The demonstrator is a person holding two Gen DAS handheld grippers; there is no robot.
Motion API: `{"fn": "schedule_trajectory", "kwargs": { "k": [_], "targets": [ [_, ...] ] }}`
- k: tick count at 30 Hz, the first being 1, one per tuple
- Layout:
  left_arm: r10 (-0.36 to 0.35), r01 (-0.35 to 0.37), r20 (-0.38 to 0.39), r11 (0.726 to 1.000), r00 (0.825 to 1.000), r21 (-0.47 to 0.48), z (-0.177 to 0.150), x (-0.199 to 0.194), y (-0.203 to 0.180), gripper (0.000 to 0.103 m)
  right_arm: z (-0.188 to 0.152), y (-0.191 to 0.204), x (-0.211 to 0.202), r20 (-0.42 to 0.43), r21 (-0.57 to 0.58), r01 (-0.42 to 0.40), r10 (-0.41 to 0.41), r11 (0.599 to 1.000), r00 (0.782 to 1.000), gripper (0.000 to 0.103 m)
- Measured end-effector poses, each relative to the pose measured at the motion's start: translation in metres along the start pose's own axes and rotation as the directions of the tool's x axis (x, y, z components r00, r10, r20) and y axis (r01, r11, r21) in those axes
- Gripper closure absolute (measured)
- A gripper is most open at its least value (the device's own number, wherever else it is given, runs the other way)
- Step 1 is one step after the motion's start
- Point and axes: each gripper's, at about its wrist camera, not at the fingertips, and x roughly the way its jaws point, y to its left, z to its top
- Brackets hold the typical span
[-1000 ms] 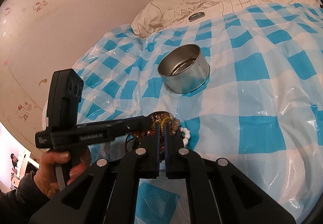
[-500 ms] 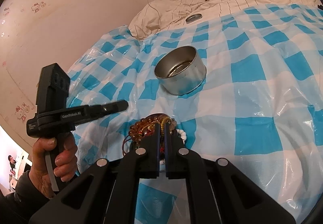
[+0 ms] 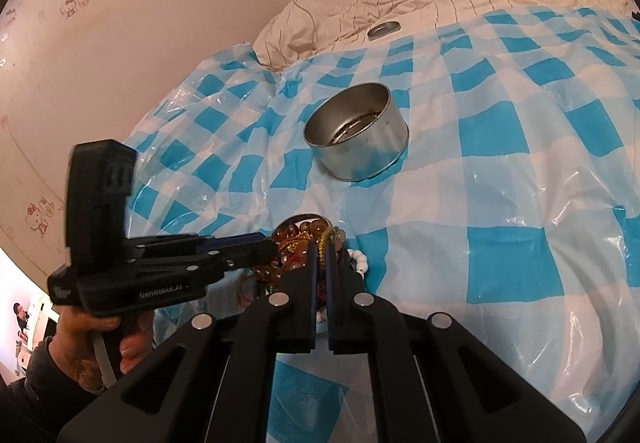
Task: Organize jewelry
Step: 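Lift the brown bead bracelet with both grippers and carry it over the tin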
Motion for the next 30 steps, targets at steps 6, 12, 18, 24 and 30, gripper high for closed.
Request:
{"fn": "schedule_trajectory", "kwargs": {
  "k": [6, 12, 18, 24, 30],
  "targets": [
    [-0.045, 0.049, 0.081, 0.998, 0.996, -0.049, 0.007, -0.025, 0.015, 0.093, -0.001, -0.001, 0.0, 0.004, 0.001, 0.005, -0.005, 1.0, 1.0, 0.099],
    [-0.147, 0.176, 0.194, 0.975, 0.97, -0.138, 0.012, -0.049, 0.039, 0.093, 0.001, 0.001, -0.006, 0.04, -0.009, 0.012, -0.011, 1.0, 0.999, 0.099],
    [-0.189, 0.236, 0.269, 0.959, 0.944, -0.157, 0.015, -0.061, 0.044, 0.093, 0.006, 0.005, -0.023, 0.121, -0.021, -0.006, 0.009, 1.0, 0.993, 0.099],
    [-0.181, 0.23, 0.273, 0.96, 0.945, -0.161, 0.015, -0.061, 0.044, 0.093, 0.012, 0.015, -0.042, 0.2, -0.062, -0.044, 0.055, 0.997, 0.978, 0.099],
    [-0.202, 0.252, 0.303, 0.958, 0.931, -0.137, 0.018, -0.065, 0.038, 0.093, 0.015, 0.006, -0.052, 0.229, -0.019, -0.146, 0.146, 0.989, 0.962, 0.099]
  ]
}}
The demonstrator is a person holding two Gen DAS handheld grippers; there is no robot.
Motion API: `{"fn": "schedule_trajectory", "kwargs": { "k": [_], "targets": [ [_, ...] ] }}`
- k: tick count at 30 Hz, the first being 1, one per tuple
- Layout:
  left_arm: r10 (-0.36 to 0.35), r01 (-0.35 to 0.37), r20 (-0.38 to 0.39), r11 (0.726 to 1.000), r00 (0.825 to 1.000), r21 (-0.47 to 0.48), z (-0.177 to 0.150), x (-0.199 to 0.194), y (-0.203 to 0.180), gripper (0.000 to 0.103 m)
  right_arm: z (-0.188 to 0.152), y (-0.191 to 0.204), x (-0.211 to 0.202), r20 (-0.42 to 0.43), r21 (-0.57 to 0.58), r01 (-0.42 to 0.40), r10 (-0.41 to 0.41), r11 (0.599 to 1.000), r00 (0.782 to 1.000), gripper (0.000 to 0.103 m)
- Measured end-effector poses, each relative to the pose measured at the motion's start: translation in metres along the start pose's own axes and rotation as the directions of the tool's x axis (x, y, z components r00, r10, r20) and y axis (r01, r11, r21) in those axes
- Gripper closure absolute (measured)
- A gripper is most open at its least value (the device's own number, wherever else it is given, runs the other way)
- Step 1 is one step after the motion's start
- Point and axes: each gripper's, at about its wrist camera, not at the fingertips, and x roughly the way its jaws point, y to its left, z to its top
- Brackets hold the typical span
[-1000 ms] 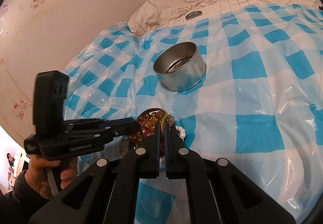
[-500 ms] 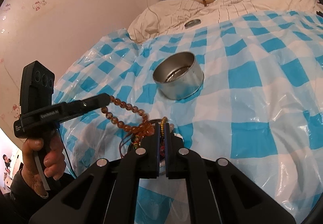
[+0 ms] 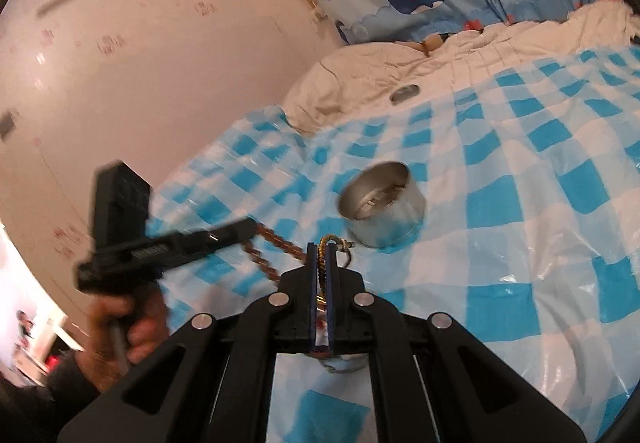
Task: Organize jewelry
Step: 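Lift the brown bead bracelet with both grippers and carry it over the tin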
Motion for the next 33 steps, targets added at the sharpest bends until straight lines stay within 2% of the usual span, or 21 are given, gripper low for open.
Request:
{"fn": "schedule_trajectory", "kwargs": {
  "k": [2, 6, 11, 19, 29, 33],
  "targets": [
    [-0.002, 0.002, 0.003, 1.0, 1.0, 0.008, 0.001, 0.001, -0.003, 0.093, 0.003, -0.002, -0.007, 0.025, 0.031, -0.059, 0.059, 0.998, 0.998, 0.099],
    [-0.004, 0.003, 0.006, 1.0, 1.0, 0.013, 0.003, 0.003, -0.006, 0.093, 0.008, -0.006, -0.01, 0.034, 0.072, -0.108, 0.106, 0.992, 0.994, 0.099],
    [-0.012, 0.012, 0.012, 1.0, 1.0, 0.012, 0.013, 0.013, -0.01, 0.093, 0.015, -0.008, 0.001, 0.001, 0.081, -0.071, 0.071, 0.994, 0.997, 0.099],
    [-0.011, 0.009, 0.03, 0.999, 0.999, 0.052, 0.032, 0.027, -0.029, 0.093, 0.049, -0.001, 0.027, -0.028, 0.008, -0.025, 0.026, 1.0, 0.999, 0.099],
    [-0.023, 0.022, 0.041, 1.0, 0.999, 0.021, 0.06, 0.053, -0.033, 0.093, 0.074, -0.008, 0.062, -0.055, -0.043, 0.006, -0.008, 0.999, 0.998, 0.099],
    [-0.014, 0.014, 0.035, 1.0, 0.999, -0.006, 0.072, 0.07, -0.025, 0.093, 0.076, -0.016, 0.063, -0.046, -0.023, 0.026, -0.027, 0.999, 0.999, 0.099]
  ]
}}
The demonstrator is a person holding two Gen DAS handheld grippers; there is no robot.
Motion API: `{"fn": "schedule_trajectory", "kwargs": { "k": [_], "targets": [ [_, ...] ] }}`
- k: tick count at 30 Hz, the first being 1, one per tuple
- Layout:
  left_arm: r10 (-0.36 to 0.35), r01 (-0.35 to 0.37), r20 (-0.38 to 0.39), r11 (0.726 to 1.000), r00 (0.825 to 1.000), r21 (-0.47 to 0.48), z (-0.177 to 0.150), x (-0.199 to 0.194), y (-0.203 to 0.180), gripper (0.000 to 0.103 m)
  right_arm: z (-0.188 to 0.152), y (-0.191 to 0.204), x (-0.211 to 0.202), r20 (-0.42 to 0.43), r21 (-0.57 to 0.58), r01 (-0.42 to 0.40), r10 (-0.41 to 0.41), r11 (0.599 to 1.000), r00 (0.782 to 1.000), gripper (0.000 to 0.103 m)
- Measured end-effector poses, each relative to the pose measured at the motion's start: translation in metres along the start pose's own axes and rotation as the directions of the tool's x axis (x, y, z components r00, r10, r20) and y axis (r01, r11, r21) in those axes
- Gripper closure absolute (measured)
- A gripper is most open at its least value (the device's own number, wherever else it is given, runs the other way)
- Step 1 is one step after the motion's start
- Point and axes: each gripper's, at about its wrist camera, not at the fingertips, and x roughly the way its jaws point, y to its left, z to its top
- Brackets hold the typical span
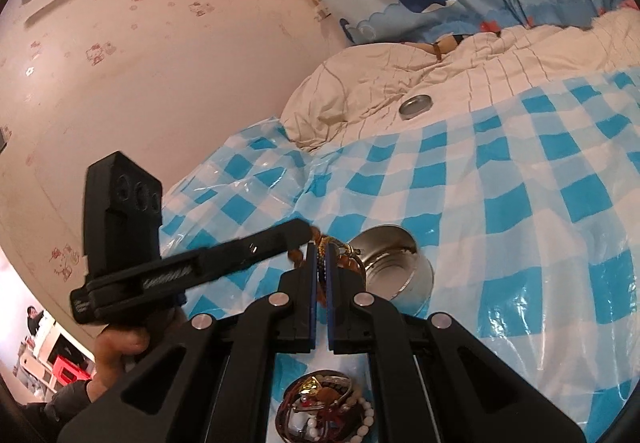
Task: Organize jewelry
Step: 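Lift the brown bead bracelet with both grippers and carry it over the tin, then open the left gripper over the tin while the right gripper releases the bracelet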
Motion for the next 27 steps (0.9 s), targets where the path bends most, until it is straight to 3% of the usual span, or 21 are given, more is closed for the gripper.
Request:
{"fn": "schedule_trajectory", "kwargs": {
  "k": [4, 9, 14, 17, 22, 27],
  "targets": [
    [0.004, -0.005, -0.023, 0.999, 1.0, -0.038, 0.009, 0.023, 0.011, 0.093, 0.002, -0.004, 0.001, 0.005, 0.008, 0.013, -0.013, 1.0, 1.0, 0.099],
    [0.153, -0.159, -0.114, 0.986, 0.982, -0.042, 0.006, 0.05, 0.03, 0.093, 0.003, -0.007, 0.005, 0.001, 0.015, 0.018, -0.018, 1.0, 1.0, 0.099],
    [0.218, -0.219, -0.087, 0.976, 0.972, -0.009, 0.008, 0.03, 0.029, 0.089, 0.014, -0.008, 0.023, -0.008, 0.04, -0.004, 0.005, 0.999, 1.0, 0.099],
    [0.243, -0.244, -0.071, 0.97, 0.968, -0.002, 0.007, 0.015, 0.033, 0.082, 0.02, -0.006, 0.038, -0.015, 0.061, -0.043, 0.044, 0.997, 0.999, 0.099],
    [0.305, -0.304, -0.075, 0.952, 0.95, 0.021, -0.003, 0.004, 0.037, 0.069, 0.013, -0.021, 0.064, -0.102, 0.064, 0.147, -0.14, 0.987, 0.985, 0.097],
    [0.361, -0.354, -0.064, 0.93, 0.93, 0.099, -0.016, 0.003, 0.025, 0.058, 0.006, -0.034, 0.055, -0.116, 0.106, 0.189, -0.177, 0.976, 0.977, 0.097]
  ]
}}
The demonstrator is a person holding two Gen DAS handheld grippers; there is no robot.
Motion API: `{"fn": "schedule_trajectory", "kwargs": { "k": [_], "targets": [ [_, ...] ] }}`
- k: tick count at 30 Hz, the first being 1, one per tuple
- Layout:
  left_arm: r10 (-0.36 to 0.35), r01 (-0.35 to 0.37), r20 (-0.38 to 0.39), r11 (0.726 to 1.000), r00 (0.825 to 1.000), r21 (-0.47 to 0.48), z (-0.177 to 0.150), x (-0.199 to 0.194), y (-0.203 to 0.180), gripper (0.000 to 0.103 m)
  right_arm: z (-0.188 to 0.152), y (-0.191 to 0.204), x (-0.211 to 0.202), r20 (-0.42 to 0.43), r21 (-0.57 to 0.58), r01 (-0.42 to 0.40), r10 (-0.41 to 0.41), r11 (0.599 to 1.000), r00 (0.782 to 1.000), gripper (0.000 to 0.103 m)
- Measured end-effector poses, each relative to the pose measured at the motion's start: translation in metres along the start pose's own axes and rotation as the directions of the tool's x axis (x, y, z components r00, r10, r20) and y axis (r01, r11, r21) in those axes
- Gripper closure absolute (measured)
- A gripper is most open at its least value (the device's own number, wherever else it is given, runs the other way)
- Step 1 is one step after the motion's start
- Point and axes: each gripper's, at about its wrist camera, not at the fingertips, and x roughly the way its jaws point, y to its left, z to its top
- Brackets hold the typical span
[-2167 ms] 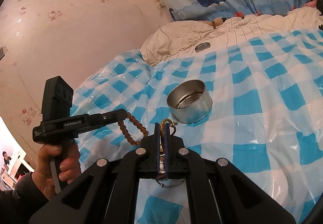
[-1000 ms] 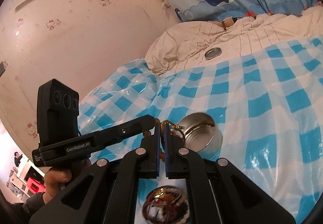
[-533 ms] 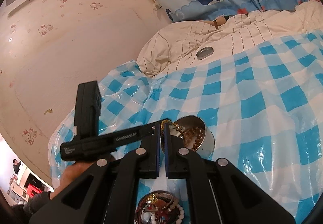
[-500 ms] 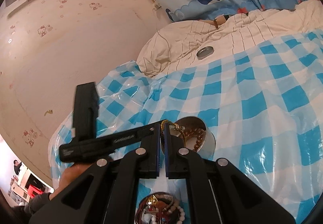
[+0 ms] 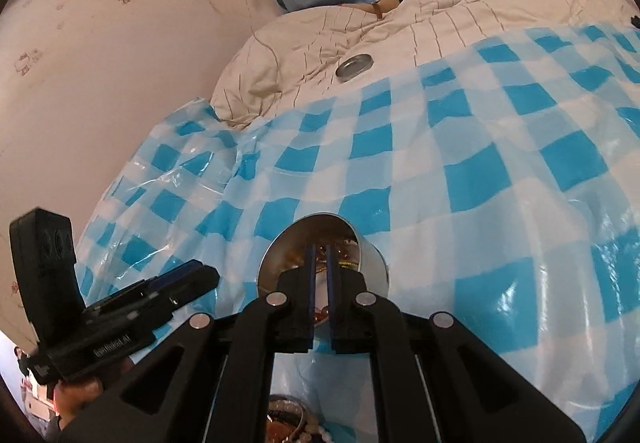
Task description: Organize jewelry
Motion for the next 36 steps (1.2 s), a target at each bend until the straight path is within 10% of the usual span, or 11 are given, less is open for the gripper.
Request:
{"fn": "schedule_trajectory", "kwargs": {
  "k": [10, 36],
  "targets": [
    [0.134, -0.141, 0.073, 0.985, 0.988, 0.099, -0.027, -0.028, -0.021, 0.043, -0.044, 0.029, -0.047, 0.04, -0.14, 0.059, -0.054, 0.988, 0.998, 0.058],
    [0.197, -0.211, 0.102, 0.965, 0.975, 0.155, -0.034, -0.03, -0.032, 0.029, -0.072, 0.04, -0.033, -0.03, -0.198, 0.069, -0.077, 0.978, 0.997, 0.038]
  ]
}}
